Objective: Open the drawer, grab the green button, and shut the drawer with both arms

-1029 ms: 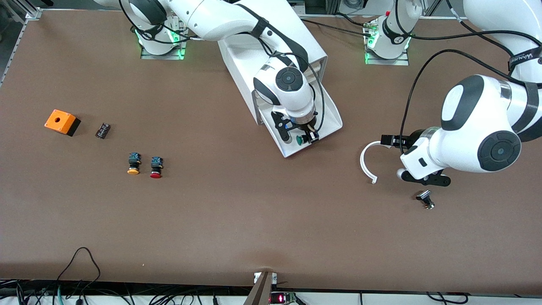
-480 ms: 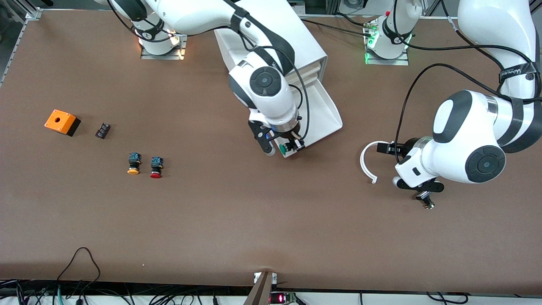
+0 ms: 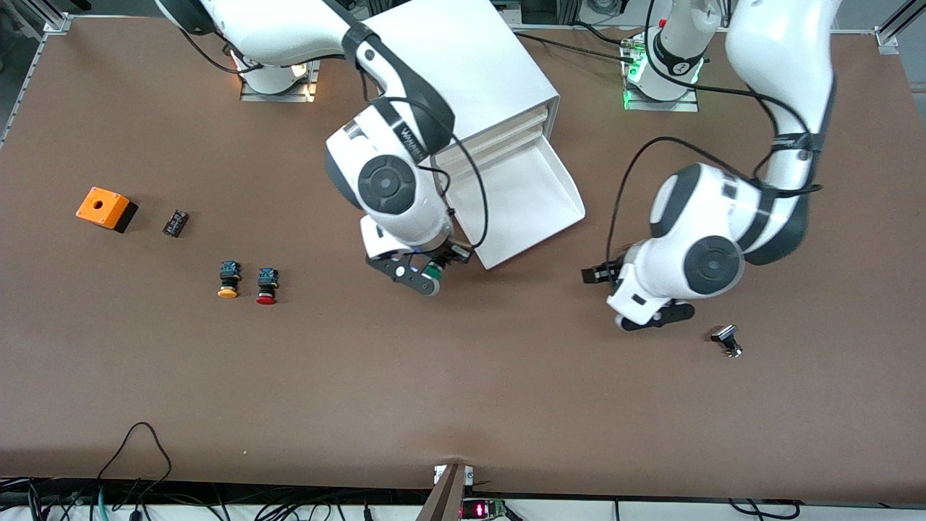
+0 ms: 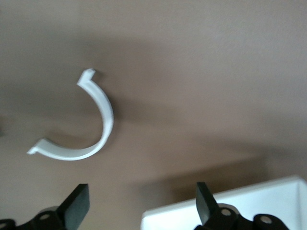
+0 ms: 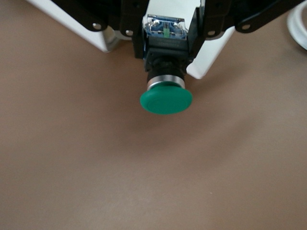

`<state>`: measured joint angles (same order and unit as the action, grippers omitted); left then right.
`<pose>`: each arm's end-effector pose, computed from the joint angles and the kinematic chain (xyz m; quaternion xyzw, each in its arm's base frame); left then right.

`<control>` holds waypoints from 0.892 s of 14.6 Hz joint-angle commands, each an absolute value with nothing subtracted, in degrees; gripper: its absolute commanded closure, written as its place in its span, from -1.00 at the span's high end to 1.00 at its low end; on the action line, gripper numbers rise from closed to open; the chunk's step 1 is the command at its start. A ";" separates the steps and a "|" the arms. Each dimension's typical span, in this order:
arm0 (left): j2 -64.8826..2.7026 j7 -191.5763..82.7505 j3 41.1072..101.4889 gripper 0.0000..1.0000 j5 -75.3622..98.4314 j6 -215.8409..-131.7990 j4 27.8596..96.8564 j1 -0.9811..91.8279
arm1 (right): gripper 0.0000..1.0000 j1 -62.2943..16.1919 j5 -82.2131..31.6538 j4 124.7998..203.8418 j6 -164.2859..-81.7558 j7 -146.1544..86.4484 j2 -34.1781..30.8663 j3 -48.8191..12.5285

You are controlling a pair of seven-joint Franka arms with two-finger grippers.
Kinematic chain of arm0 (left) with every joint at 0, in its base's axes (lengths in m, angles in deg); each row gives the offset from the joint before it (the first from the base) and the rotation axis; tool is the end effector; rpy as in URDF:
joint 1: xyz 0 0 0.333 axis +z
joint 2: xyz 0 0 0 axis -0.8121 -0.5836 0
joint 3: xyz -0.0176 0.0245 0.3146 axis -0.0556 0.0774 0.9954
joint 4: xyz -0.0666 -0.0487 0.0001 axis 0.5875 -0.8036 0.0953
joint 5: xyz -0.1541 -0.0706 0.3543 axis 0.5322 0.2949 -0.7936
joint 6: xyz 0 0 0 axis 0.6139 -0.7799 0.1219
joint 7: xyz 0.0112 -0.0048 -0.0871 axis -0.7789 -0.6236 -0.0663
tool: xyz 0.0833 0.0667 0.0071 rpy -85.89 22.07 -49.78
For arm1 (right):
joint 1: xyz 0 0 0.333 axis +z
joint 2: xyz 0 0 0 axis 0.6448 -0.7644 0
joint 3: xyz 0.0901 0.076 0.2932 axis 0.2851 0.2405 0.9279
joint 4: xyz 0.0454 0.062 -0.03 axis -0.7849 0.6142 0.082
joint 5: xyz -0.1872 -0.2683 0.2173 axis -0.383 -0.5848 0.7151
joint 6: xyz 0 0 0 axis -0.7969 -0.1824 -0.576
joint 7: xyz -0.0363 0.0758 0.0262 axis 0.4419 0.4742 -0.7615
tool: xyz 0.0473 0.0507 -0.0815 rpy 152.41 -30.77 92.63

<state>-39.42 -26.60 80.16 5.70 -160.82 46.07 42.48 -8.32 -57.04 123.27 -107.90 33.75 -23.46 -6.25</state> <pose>0.6438 -0.2349 0.3275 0.9824 0.1307 -0.1329 0.0121 0.6079 0.4529 0.3820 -0.9760 0.1997 0.0778 0.0396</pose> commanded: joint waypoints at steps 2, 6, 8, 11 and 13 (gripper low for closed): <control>-38.43 -17.91 80.31 0.90 4.21 -175.18 56.40 39.90 | -1.00 -14.20 -56.50 129.17 -105.48 10.76 -18.55 -6.28; -38.34 -9.20 80.22 0.92 4.12 -188.82 65.55 35.67 | -1.00 -19.49 -56.32 139.98 -109.86 -3.70 -13.45 -6.98; -38.08 -7.96 80.13 0.93 4.12 -189.28 66.96 34.53 | -1.00 -20.89 -56.24 148.14 -116.00 -8.10 -10.46 -7.59; -37.55 -8.48 79.08 0.93 4.21 -188.23 68.63 34.17 | -1.00 -22.13 -56.24 159.22 -125.41 -14.53 -7.29 -9.44; -37.20 -8.04 76.45 0.93 4.47 -188.23 70.22 34.61 | -1.00 -22.22 -56.24 164.59 -130.16 -15.24 -6.58 -10.58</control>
<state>-39.58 -9.43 78.48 5.69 -188.38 67.03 34.21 -21.76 -57.04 155.71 -125.24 -13.09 -10.99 -10.04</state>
